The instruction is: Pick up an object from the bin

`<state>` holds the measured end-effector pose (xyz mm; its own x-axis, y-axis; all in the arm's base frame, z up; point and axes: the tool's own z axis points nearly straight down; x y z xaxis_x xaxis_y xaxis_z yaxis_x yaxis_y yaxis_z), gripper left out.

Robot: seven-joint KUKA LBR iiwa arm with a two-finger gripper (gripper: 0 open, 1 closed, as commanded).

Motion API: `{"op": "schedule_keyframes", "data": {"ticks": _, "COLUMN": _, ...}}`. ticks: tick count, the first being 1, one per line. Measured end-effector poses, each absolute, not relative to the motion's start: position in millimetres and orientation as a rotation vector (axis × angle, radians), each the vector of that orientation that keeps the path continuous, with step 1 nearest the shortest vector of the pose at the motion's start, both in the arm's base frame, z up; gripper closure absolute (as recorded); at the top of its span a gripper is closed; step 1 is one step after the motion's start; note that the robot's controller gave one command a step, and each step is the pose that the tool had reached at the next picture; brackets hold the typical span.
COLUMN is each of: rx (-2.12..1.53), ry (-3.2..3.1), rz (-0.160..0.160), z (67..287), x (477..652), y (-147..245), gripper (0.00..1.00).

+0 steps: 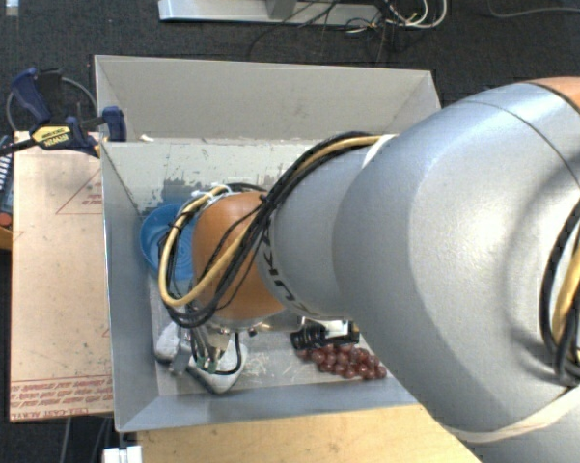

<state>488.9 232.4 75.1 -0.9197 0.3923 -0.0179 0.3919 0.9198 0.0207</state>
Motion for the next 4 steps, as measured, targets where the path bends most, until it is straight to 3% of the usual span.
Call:
{"op": "schedule_keyframes", "data": {"ticks": 1, "rx": 0.625, "ry": 3.056, "rz": 0.026, "z": 75, "x": 489.0, "y": 232, "gripper": 1.00}}
{"op": "schedule_keyframes", "data": {"ticks": 4, "rx": 0.622, "ry": 3.066, "rz": 0.019, "z": 149, "x": 486.6, "y": 232, "gripper": 1.00}}
